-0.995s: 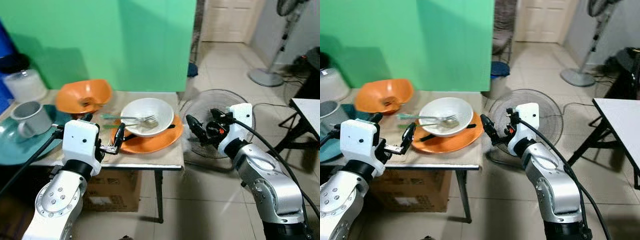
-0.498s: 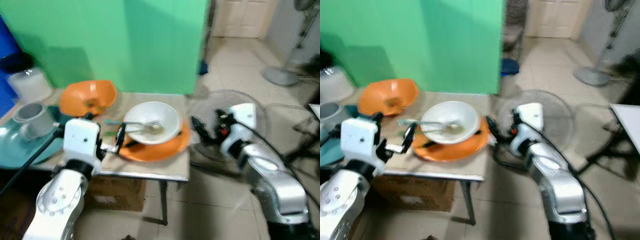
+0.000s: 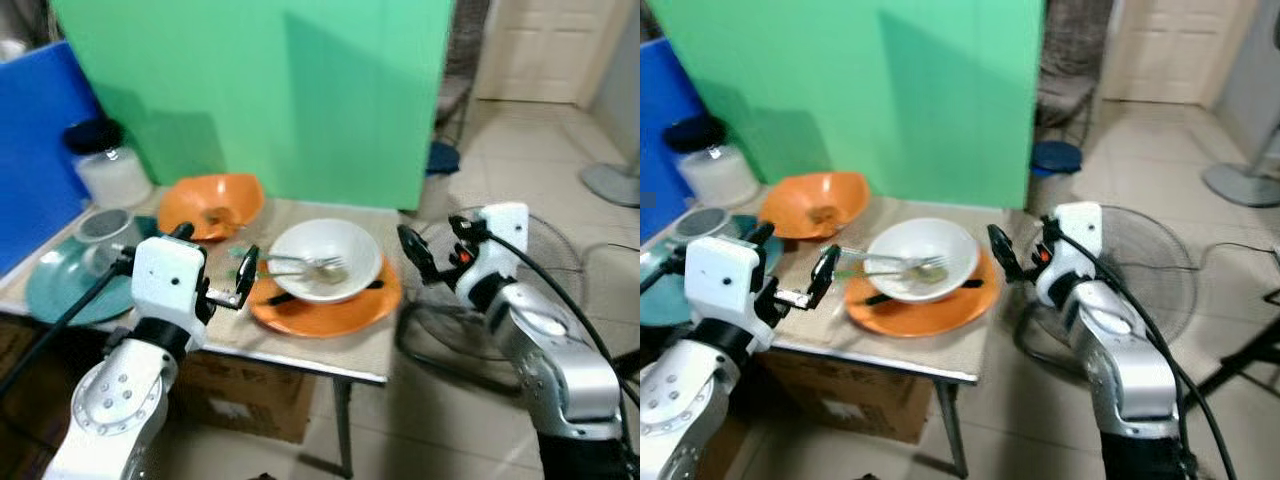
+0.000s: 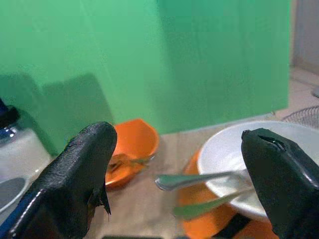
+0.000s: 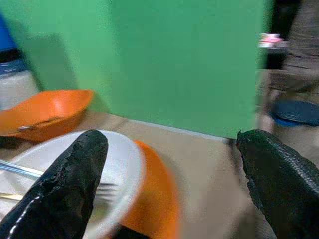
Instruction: Setting the table
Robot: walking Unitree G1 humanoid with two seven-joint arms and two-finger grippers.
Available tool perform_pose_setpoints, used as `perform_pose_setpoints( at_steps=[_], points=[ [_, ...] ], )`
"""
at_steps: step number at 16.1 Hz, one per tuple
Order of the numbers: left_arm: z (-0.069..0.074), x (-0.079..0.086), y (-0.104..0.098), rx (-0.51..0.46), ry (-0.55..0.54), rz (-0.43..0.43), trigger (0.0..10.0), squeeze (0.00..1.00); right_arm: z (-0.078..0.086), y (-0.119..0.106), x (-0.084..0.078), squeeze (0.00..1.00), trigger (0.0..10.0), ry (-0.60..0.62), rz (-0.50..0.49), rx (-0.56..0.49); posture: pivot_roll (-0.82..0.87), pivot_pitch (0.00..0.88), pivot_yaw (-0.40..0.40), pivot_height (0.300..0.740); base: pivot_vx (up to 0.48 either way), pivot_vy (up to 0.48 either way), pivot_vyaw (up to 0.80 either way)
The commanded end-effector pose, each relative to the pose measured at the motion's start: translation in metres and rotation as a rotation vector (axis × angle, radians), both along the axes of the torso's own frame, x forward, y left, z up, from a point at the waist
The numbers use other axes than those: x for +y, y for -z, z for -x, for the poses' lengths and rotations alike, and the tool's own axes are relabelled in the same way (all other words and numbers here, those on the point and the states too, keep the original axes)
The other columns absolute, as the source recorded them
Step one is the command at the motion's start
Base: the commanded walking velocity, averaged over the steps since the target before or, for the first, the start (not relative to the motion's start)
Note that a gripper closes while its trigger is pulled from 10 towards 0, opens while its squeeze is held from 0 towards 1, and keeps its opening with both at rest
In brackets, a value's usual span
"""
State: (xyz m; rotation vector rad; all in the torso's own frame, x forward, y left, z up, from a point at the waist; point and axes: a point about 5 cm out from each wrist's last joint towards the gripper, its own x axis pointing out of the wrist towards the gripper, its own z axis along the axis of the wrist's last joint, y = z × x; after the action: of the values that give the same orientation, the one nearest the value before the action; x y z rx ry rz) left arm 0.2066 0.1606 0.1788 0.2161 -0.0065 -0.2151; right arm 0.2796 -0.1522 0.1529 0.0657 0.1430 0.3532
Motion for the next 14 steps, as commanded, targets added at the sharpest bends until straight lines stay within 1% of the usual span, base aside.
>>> perform_pose_setpoints(
  at_steps=[1,2,3,5,6,7,8,9,11,12,14],
  points=[
    [-0.001,0.001,-0.001,0.015,0.028,-0.018,10.0,0.0,-0.005,-0.011,0.004,0.0,10.0,-0.047,0.007,-0.032,0.03,0.0,0.047,0.74,0.0,0.0,0.0],
    [-0.001,0.001,-0.002,0.016,0.042,-0.023,10.0,0.0,-0.006,-0.013,0.003,0.0,10.0,-0.059,0.01,-0.038,0.03,0.0,0.047,0.74,0.0,0.0,0.0],
    [-0.004,0.004,-0.004,0.032,0.081,-0.045,10.0,0.0,-0.008,-0.017,0.0,0.0,10.0,-0.091,0.018,-0.047,0.04,0.0,0.05,0.74,0.0,0.0,0.0],
    [-0.007,0.006,-0.006,0.051,0.122,-0.068,10.0,0.0,-0.009,-0.019,0.0,0.0,10.0,-0.127,0.037,-0.048,0.04,0.0,0.047,0.74,0.0,0.0,0.0],
    [-0.013,0.008,-0.009,0.058,0.192,-0.096,10.0,0.0,-0.006,-0.021,0.001,0.0,10.0,-0.211,0.082,-0.054,0.04,0.0,0.047,0.74,0.0,0.0,0.0],
    [-0.017,0.01,-0.01,0.068,0.228,-0.111,10.0,0.0,-0.005,-0.022,0.0,0.0,10.0,-0.249,0.11,-0.052,0.04,0.0,0.044,0.74,0.0,0.0,0.0],
    [-0.024,0.013,-0.012,0.07,0.275,-0.17,10.0,0.0,-0.003,-0.022,-0.002,0.0,10.0,-0.287,0.143,-0.047,0.04,0.0,0.044,0.74,0.0,0.0,0.0],
    [-0.031,0.015,-0.012,0.07,0.316,-0.199,10.0,0.0,-0.004,-0.022,-0.005,0.0,10.0,-0.295,0.16,-0.044,0.04,0.0,0.044,0.74,0.0,0.0,0.0],
    [-0.042,0.019,-0.011,0.088,0.388,-0.221,10.0,0.0,-0.004,-0.021,-0.009,0.0,10.0,-0.304,0.18,-0.036,0.04,0.0,0.045,0.74,0.0,0.0,0.0],
    [-0.052,0.023,-0.008,0.133,0.481,-0.216,10.0,0.0,-0.003,-0.019,-0.012,0.0,10.0,-0.327,0.204,-0.02,0.03,0.0,0.046,0.74,0.0,0.0,0.0],
    [-0.065,0.031,-0.003,0.223,0.595,-0.238,10.0,0.0,0.004,-0.016,-0.016,0.0,10.0,-0.381,0.23,0.004,0.02,0.0,0.058,0.74,0.0,0.0,0.0]
  ],
)
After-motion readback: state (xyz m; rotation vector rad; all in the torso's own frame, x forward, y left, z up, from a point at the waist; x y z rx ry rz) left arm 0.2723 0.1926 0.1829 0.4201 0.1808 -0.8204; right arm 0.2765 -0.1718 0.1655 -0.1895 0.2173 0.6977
